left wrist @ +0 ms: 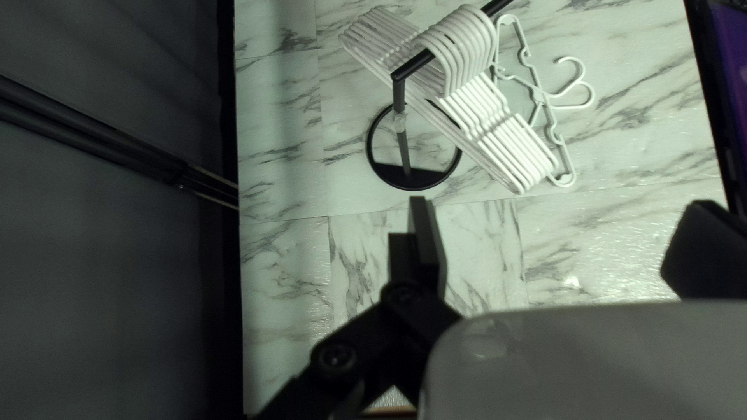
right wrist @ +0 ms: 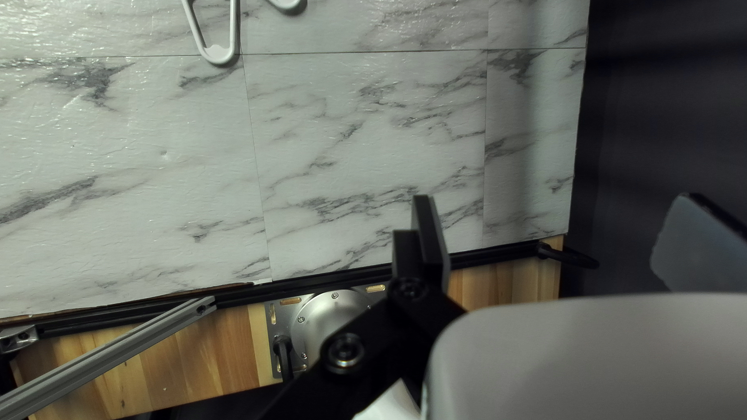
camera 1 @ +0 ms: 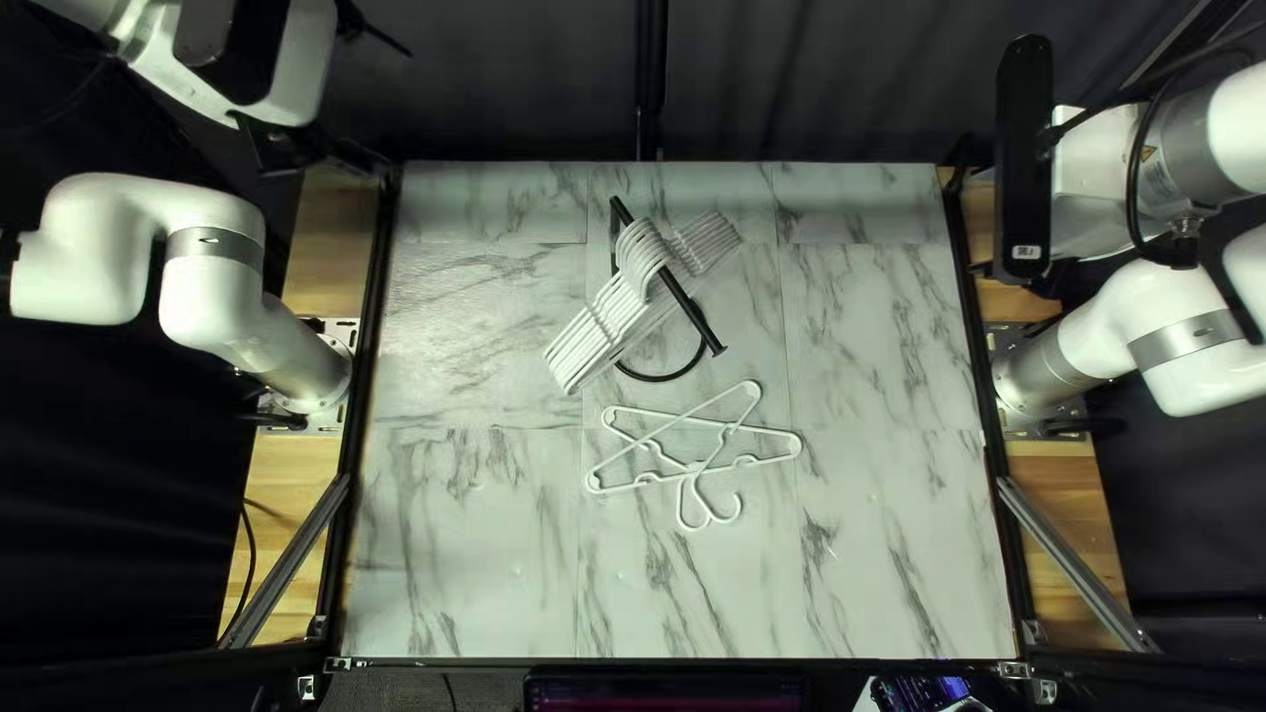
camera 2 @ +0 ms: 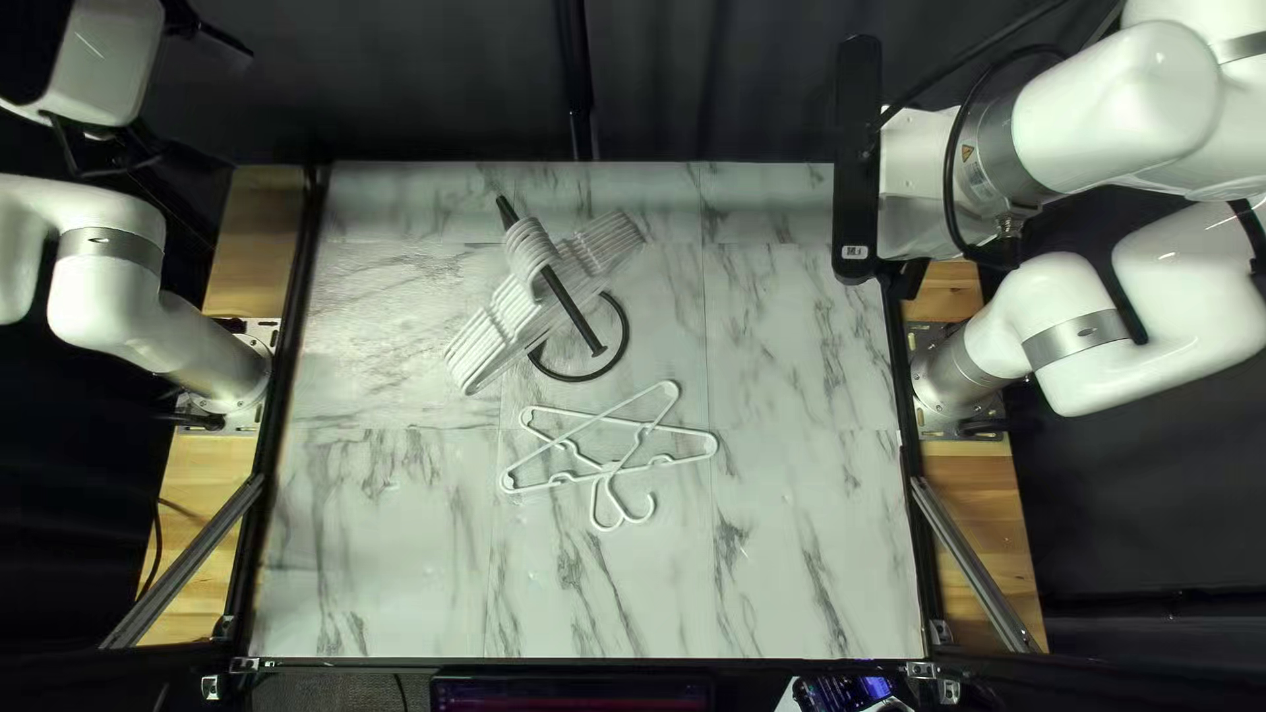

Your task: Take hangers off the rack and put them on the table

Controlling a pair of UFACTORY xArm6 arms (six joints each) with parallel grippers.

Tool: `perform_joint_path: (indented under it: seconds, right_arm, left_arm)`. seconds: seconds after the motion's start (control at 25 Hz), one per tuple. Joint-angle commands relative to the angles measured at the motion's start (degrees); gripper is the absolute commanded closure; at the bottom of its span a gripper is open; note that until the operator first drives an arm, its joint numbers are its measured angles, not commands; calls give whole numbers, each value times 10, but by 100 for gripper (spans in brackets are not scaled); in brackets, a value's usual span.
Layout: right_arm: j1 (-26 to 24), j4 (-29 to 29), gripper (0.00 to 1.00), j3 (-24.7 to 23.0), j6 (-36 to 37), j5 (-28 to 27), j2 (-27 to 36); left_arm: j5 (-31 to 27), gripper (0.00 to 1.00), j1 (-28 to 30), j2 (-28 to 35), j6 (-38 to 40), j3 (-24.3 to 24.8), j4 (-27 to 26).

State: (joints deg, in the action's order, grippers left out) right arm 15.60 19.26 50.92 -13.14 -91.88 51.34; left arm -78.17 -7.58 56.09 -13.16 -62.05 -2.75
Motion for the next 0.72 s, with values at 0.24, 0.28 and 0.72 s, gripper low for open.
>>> perform_joint_path:
  seconds: [0.24,0.28,0.72]
  right_arm:
    - [0,0,0,0,0,0,0]
    - [0,0,0,0,0,0,0]
    - [0,0,0,0,0,0,0]
  left_arm:
    - [-60,0,136,-34,177,13,220]
    - [-54,0,142,-39,191,21,236]
    - [102,0,75,-101,172,48,202]
